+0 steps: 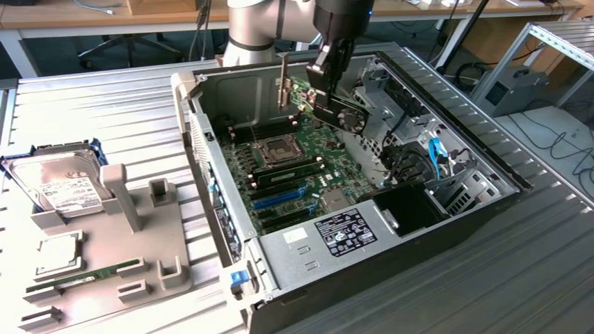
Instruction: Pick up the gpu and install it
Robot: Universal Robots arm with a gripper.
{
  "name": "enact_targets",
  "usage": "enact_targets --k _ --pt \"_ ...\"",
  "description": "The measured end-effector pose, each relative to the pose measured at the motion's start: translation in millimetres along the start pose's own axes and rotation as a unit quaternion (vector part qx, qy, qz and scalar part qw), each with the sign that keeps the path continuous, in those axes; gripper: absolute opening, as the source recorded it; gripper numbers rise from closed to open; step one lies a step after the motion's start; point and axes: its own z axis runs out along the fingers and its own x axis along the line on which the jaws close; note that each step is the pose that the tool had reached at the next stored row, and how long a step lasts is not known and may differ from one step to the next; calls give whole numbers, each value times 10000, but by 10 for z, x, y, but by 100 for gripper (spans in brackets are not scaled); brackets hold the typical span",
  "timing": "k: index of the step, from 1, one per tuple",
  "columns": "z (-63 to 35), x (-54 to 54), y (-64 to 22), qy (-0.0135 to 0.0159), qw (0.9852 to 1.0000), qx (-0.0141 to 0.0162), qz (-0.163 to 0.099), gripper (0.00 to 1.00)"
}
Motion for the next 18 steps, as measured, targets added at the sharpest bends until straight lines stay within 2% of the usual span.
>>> enact_targets --k 18 --pt "8 0 1 -13 9998 -6 -207 26"
